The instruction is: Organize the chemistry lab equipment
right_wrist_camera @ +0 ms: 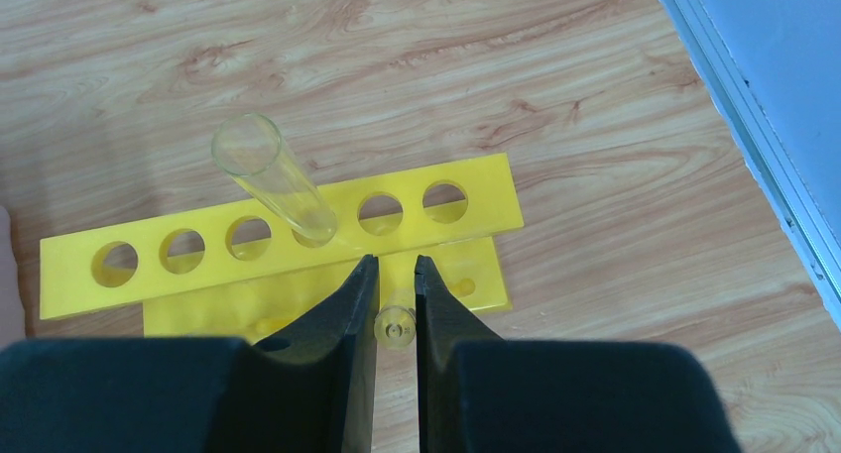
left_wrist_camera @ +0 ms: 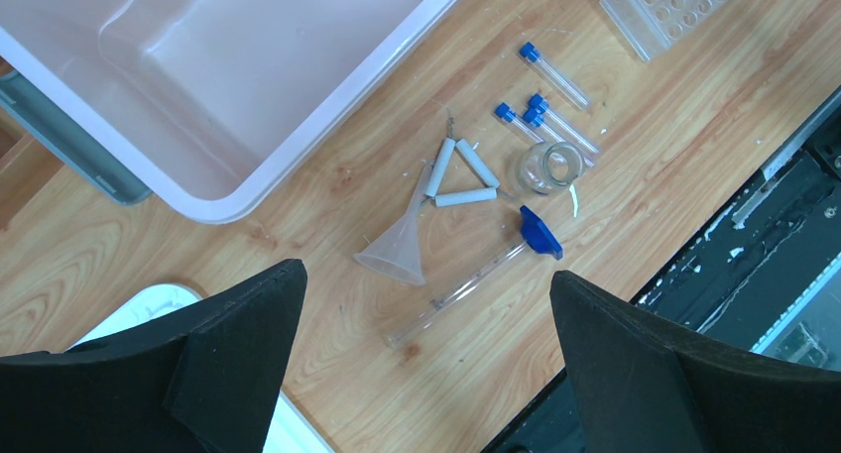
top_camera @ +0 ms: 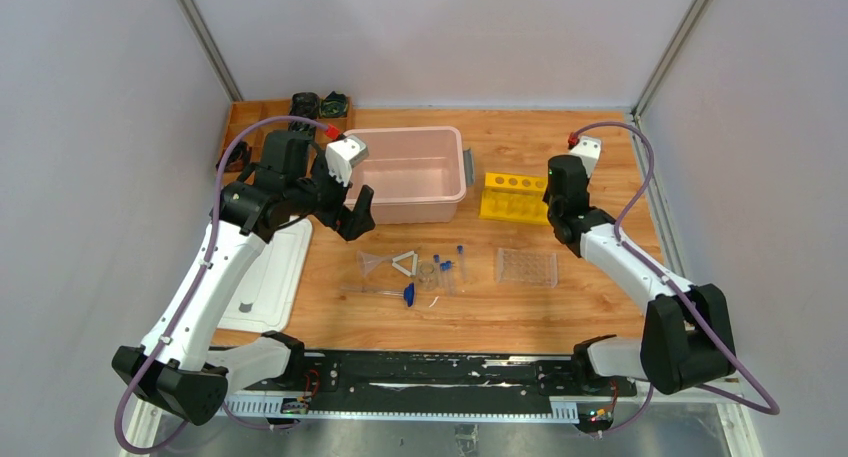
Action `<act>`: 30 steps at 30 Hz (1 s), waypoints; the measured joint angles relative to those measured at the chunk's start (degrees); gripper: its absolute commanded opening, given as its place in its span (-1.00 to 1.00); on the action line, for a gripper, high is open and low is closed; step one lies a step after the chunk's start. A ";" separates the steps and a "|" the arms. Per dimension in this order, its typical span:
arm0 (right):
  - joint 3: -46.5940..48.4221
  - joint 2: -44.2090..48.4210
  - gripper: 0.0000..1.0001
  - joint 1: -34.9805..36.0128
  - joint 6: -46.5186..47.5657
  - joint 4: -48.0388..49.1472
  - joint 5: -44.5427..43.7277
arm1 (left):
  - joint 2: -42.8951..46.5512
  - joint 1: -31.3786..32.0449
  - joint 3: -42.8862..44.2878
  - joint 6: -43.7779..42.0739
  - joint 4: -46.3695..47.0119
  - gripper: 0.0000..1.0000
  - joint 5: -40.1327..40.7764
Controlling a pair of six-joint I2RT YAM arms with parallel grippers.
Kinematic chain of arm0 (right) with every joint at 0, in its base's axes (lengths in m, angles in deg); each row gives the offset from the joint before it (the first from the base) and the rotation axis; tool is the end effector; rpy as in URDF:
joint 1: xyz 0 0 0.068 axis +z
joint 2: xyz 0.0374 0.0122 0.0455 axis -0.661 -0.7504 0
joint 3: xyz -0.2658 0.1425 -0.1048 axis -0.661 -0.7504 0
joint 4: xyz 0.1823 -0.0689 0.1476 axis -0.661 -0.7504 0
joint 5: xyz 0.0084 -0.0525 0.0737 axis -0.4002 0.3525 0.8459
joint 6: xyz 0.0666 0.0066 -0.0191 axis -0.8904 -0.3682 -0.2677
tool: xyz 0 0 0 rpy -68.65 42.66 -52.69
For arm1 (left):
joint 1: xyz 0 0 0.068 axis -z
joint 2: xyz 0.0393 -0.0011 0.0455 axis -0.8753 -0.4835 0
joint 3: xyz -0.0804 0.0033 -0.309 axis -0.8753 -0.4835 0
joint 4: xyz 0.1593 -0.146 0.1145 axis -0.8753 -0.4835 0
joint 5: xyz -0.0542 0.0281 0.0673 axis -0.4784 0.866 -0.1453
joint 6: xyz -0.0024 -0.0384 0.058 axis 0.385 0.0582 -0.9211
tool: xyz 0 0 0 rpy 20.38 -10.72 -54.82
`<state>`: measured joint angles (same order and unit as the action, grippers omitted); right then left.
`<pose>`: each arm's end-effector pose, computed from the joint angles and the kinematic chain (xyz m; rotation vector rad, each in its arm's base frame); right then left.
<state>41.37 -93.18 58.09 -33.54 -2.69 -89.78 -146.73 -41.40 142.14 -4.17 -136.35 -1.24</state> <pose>0.2708 0.0519 0.3138 0.3386 1.8769 -0.1166 0.1731 -0.0850 0.4071 0.7973 2.1598 -0.5363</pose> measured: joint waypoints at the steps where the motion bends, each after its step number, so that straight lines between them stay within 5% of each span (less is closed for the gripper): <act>1: 0.00 0.00 -1.00 0.00 0.00 0.20 0.00 | 0.00 0.00 0.00 0.00 0.00 1.00 0.00; 30: -1.81 -4.50 -1.00 0.00 -0.11 2.86 -0.11 | 0.00 0.00 0.63 -0.15 -0.04 1.00 0.04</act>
<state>39.56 -97.68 58.09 -33.65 0.18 -89.89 -146.73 -41.40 142.78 -4.32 -136.40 -1.19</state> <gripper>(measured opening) 0.179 0.997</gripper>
